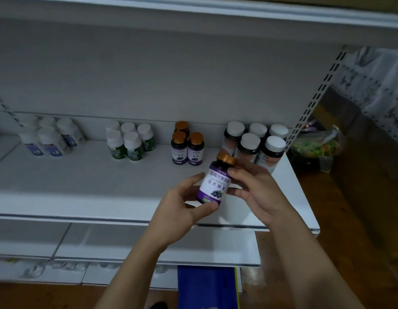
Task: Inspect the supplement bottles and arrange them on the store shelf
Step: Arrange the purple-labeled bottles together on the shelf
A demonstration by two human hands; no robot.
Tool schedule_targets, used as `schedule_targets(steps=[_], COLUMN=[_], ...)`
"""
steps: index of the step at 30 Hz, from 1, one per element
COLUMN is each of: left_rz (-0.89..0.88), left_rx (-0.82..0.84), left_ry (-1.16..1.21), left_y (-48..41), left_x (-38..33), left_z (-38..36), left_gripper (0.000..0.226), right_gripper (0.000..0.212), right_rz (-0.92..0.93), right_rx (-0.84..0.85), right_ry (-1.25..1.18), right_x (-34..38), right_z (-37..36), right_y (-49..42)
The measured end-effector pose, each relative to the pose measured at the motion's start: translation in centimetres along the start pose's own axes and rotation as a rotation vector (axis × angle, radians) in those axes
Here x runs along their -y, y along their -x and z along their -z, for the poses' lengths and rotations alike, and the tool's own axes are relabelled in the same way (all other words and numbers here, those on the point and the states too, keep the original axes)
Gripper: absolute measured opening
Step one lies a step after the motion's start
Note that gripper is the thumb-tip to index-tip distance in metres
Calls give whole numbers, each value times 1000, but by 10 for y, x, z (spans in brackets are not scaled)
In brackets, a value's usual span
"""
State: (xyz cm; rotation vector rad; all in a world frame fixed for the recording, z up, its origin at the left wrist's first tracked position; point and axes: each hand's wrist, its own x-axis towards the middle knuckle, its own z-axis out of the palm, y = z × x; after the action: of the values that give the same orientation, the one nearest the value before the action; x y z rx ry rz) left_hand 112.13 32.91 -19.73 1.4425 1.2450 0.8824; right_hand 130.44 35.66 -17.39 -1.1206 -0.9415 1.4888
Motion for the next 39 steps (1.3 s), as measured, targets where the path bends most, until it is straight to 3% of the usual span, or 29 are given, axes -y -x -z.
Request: schedule_targets(steps=[5,16,23,29,36,39], left_rz=[-39,-94,-154,-4,48,39], left_rx=[-138,-283,-230,-105,-14,-4], left_ry=[-80,-202,-443,-756,-832,-886], left_y=[-4,-20,-40,-57,-72,-73], left_x=[-1,10,18,9,0,1], left_z=[-13,0,26,65,96,104], left_gripper=[61,64,56,57,55,55], right_gripper=[26,6,9,19,15,38], right_rz=[1,100,194,341,255,185], right_rx=[67,108,61,-90,-152,-166], right_ry=[4,644,973,1326,1500,1455], right_x=[8,38,60,73,63,51], right_z=[10,-10,-31,-37,-44,-49], right_y=[-5,-37,-62,-111,-166,-181])
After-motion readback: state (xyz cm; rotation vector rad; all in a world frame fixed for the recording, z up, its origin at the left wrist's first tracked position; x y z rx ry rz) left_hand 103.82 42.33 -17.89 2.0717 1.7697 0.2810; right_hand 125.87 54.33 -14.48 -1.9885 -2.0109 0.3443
